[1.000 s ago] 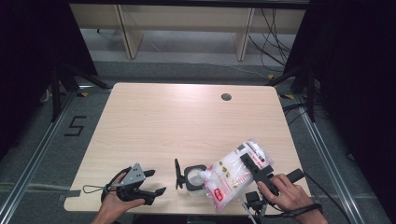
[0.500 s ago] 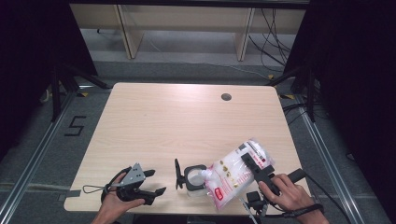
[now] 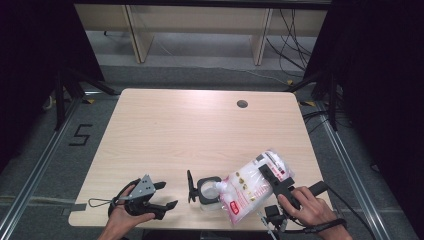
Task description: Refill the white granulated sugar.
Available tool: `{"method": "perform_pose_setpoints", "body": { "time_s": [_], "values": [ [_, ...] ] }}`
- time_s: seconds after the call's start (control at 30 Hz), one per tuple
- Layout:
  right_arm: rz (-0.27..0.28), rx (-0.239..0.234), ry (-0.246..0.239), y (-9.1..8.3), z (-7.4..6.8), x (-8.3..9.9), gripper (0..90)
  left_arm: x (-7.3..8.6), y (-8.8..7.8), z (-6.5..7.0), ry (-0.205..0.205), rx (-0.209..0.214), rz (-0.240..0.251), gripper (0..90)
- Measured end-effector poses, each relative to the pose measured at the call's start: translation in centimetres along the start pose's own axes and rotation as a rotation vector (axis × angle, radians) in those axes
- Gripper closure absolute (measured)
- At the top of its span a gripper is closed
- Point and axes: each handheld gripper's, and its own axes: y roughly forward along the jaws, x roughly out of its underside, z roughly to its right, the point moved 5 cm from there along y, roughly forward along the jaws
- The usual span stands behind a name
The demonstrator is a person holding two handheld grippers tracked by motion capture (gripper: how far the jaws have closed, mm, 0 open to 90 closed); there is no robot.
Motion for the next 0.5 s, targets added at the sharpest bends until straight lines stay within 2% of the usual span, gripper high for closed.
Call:
{"method": "perform_pose_setpoints", "body": {
  "time_s": [0.03, 0.07, 0.17, 0.23, 0.3, 0.37, 0.4, 0.5],
  "values": [
    [0.008, 0.003, -0.011, -0.02, 0.05, 0.02, 50.4, 0.01, 0.01, 0.01, 0.000, 0.000, -0.001, 23.9],
    [0.038, 0.043, -0.033, 0.15, 0.33, -0.01, 50.4, 0.06, 0.02, 0.13, -0.024, -0.004, -0.002, 23.9],
    [0.028, 0.035, -0.026, 0.11, 0.17, 0.07, 50.3, 0.08, 0.08, 0.21, -0.033, -0.005, 0.003, 23.9],
    [0.045, 0.043, -0.049, 0.18, 0.43, -0.06, 50.4, 0.05, 0.02, 0.11, -0.020, -0.004, -0.002, 23.9],
    [0.031, 0.027, -0.028, 0.05, 0.15, 0.00, 50.4, 0.06, 0.00, 0.10, -0.017, -0.009, -0.005, 23.9],
    [0.020, 0.009, -0.029, 0.00, 0.06, -0.07, 50.3, 0.09, 0.04, 0.15, -0.027, -0.011, -0.006, 23.9],
    [0.014, 0.007, 0.005, -0.01, -0.09, -0.15, 50.4, 0.09, 0.03, 0.19, -0.030, -0.010, -0.006, 23.9],
    [0.011, 0.006, 0.004, -0.03, -0.07, -0.12, 50.4, 0.05, 0.02, 0.08, -0.013, -0.003, -0.002, 23.9]
  ]
}}
